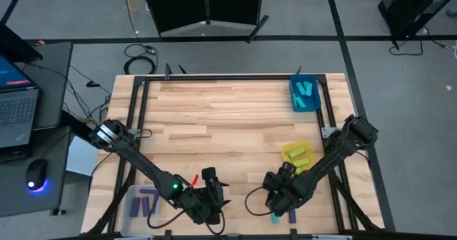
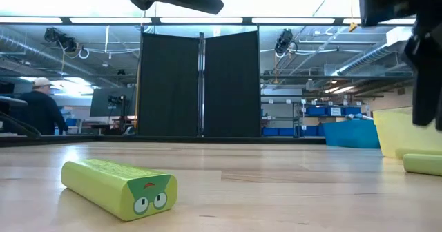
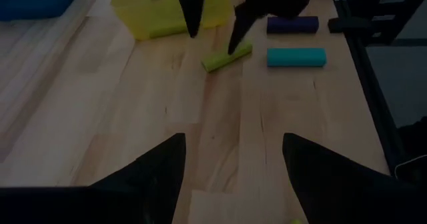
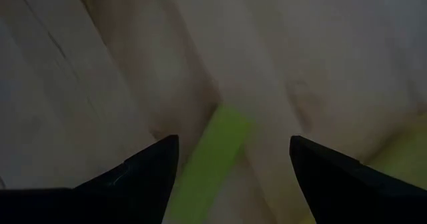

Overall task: Sort blocks
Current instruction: Put the green block into the yellow bin

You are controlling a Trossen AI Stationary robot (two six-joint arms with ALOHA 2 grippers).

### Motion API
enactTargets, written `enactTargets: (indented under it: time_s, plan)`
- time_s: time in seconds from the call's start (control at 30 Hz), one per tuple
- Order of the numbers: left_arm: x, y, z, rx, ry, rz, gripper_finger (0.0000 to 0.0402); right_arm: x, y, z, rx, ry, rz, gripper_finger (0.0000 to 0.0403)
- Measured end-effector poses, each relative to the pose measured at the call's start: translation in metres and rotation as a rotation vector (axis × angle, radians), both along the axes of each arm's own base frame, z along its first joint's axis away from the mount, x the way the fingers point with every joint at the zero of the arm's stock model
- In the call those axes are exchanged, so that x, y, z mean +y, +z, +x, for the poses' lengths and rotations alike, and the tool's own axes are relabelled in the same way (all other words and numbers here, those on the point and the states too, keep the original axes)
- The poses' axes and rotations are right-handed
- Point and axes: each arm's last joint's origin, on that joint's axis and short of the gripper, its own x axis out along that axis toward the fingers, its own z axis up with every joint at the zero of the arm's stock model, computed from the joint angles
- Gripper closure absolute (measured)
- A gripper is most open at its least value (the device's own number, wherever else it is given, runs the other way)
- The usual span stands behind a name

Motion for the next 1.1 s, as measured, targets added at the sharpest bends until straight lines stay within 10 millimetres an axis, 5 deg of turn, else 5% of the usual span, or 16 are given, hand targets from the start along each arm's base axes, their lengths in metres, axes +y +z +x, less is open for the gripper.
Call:
enactTargets:
  time_s: [0.7, 1.1]
  plan:
    - [0.001, 0.002, 0.001, -0.031, 0.019, 0.032, 0.0145, -0.011, -0.038, -0.009, -0.024, -0.061, 0.096, 0.0123]
    - [0.002, 0.002, 0.001, -0.045, 0.047, 0.053, 0.0145, -0.01, -0.04, -0.009, -0.024, -0.029, 0.106, 0.0288]
